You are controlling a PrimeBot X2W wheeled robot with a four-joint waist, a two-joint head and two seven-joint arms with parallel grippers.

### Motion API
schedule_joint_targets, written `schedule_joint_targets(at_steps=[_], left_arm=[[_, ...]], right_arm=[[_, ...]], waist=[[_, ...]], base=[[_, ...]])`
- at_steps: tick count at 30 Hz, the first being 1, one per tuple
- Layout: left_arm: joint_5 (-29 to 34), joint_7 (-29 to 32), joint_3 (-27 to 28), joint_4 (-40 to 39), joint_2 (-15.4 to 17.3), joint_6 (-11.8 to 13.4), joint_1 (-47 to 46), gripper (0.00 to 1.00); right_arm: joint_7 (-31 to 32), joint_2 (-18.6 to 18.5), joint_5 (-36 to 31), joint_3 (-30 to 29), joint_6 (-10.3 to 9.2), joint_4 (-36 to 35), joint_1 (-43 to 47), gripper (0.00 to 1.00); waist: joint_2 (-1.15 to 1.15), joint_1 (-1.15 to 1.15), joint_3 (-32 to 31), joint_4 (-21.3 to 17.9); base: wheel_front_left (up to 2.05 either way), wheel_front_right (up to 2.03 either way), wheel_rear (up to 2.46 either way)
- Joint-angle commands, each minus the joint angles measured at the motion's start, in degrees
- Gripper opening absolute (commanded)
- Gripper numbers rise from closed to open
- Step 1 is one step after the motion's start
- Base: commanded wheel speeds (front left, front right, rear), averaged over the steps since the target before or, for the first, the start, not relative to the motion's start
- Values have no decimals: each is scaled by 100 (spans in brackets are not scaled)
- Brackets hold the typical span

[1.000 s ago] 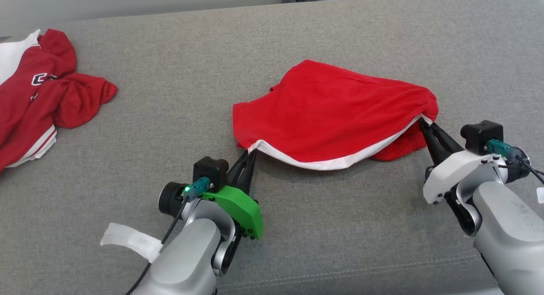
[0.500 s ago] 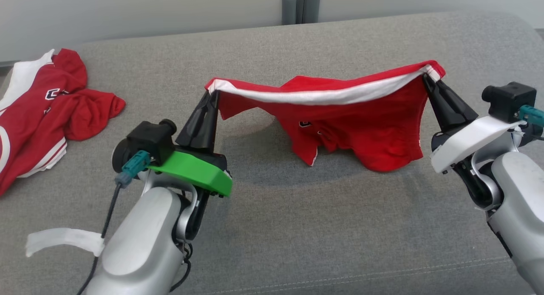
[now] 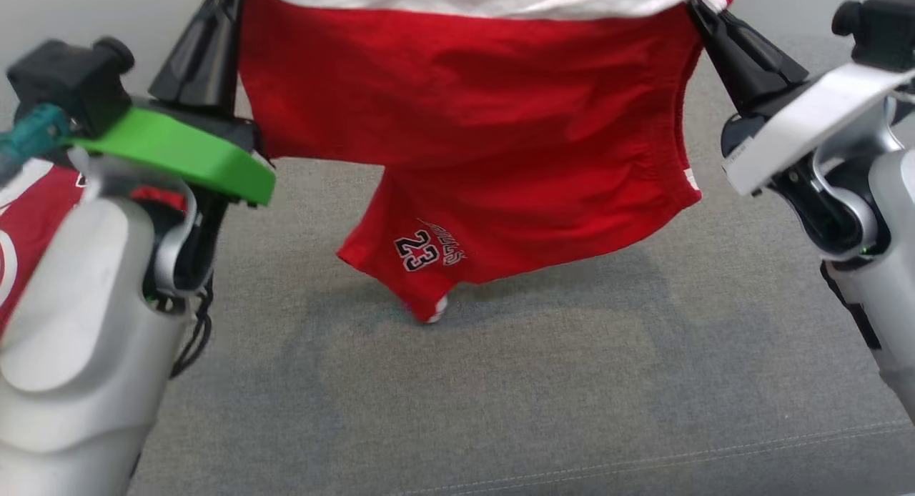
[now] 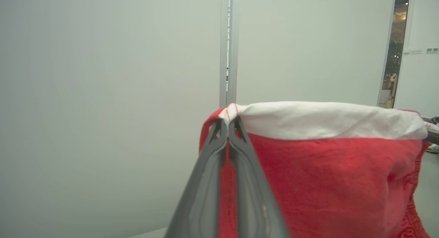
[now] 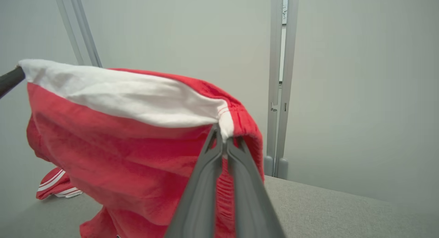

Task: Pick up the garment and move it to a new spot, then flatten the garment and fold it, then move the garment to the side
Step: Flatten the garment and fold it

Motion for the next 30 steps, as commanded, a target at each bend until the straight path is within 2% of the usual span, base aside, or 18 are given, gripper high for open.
schedule_joint_targets(at_steps=[1, 7, 14, 15, 19, 22, 25, 27, 30], left_arm=[[-34, 163, 50, 113, 71, -3, -277, 0], [118, 605, -7, 1022, 79, -93, -1535, 0], [523, 162, -80, 2142, -163, -111, -3134, 0], [523, 162, -80, 2142, -163, -111, -3134, 0], [631, -216, -113, 2636, -365, -164, -3721, 0], [570, -432, -148, 2937, -531, -264, -3846, 0], [605, -588, -305, 3194, -599, -417, -3629, 0], [607, -735, -511, 3346, -649, -562, -3316, 0], [540, -863, -632, 3325, -600, -641, -2995, 0]], right_arm=[[124, 99, 39, 61, -3, 124, -288, 0], [158, 560, -279, 300, -1, 1273, -1727, 0], [-1070, 1085, -1267, 33, -2, 2997, -3544, 0], [-1070, 1085, -1267, 33, -2, 2997, -3544, 0], [-1703, 1208, -1713, 6, -2, 3745, -4128, 0], [-1914, 1248, -1842, 6, -2, 4225, -4323, 0], [-2062, 1296, -1785, 133, -2, 4587, -4148, 0], [-2143, 1336, -1660, 466, -2, 4825, -3735, 0], [-2211, 1342, -1384, 869, -2, 4768, -3395, 0]], waist=[[0, 0, 132, 16], [0, 0, 690, 106], [0, 0, 1374, 304], [0, 0, 1374, 304], [0, 0, 1751, 419], [0, 0, 1982, 492], [0, 0, 2131, 511], [0, 0, 2160, 515], [0, 0, 2150, 493]], base=[[0, 0, 0], [0, 0, 0], [0, 0, 0], [0, 0, 0], [0, 0, 0], [0, 0, 0], [0, 0, 0], [0, 0, 0], [0, 0, 0]])
